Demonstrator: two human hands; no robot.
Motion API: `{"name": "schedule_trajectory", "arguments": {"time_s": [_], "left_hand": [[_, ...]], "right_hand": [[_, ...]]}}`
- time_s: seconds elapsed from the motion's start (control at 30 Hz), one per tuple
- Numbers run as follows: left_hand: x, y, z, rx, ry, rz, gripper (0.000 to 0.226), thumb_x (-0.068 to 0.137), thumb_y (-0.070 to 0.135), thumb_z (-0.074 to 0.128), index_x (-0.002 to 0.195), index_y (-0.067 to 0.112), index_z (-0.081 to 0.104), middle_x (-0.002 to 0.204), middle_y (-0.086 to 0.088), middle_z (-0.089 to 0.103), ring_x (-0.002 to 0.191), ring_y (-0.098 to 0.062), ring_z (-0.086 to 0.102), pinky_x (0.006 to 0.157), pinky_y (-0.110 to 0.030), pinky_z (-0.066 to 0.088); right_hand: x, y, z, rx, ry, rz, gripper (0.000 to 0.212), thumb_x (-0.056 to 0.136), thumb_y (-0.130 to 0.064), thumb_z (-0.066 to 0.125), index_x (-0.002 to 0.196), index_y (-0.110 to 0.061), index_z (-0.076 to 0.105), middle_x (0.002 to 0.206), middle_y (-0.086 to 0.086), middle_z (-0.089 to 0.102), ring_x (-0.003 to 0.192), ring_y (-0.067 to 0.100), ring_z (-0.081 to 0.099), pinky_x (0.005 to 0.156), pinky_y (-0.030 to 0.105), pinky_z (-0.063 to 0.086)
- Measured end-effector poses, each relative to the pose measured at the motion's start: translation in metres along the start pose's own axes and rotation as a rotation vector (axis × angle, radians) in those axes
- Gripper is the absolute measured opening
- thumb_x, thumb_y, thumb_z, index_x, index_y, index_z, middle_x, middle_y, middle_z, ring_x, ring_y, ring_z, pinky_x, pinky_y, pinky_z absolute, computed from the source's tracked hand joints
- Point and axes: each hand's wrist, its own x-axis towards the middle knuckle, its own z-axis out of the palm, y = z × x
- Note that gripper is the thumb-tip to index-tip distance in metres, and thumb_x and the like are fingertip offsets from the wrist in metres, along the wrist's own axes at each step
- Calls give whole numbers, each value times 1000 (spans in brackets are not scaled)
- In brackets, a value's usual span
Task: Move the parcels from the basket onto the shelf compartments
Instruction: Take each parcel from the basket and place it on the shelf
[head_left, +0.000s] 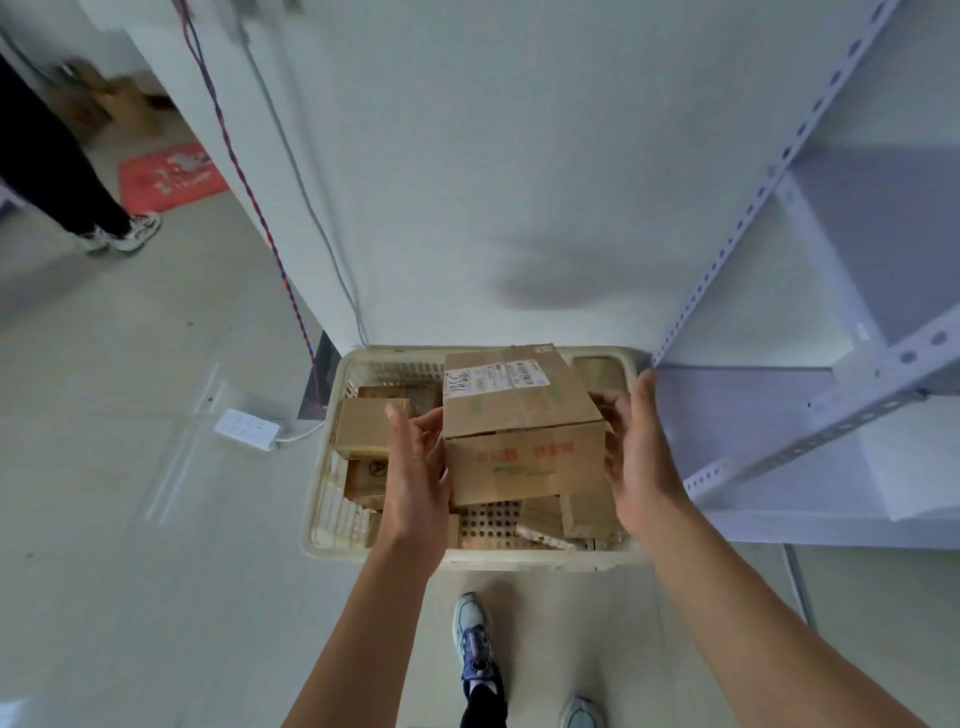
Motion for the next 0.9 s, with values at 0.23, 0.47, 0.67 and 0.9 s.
{"name": "schedule_trajectory", "arguments": {"time_s": [0.23, 0.47, 0.67, 0.9], "left_hand": [[-84, 28, 36, 71, -23, 151, 68, 108, 66, 22, 138, 20, 64, 122, 6, 79, 122, -17, 71, 105, -42, 55], [-139, 43, 53, 99, -128, 247, 73, 104, 73, 29, 144, 22, 62, 137, 1, 73, 129, -16, 67, 121, -61, 40], [-164, 53, 58, 121, -176, 240, 69, 110, 64, 21, 143, 19, 62, 136, -3, 73, 129, -21, 67, 115, -60, 48], [-193, 59, 46, 129, -246, 282, 66, 106, 71, 24, 146, 33, 60, 137, 4, 72, 132, -17, 63, 104, -39, 54]], "right_hand": [[-69, -46, -37, -60, -154, -40, 94, 81, -91, 23, 150, -36, 55, 148, -1, 62, 139, 24, 54, 120, 54, 37], [-122, -64, -60, -45, -182, -198, 85, 76, -100, 32, 140, -52, 60, 143, -13, 65, 139, 16, 56, 120, 58, 38], [-152, -64, -68, -46, -112, -282, 81, 81, -99, 32, 141, -51, 58, 151, -10, 58, 144, 21, 50, 119, 64, 36], [-205, -67, -69, 59, -106, -339, 57, 106, -60, 23, 128, -31, 67, 122, -8, 78, 116, 11, 72, 106, 41, 54]]}}
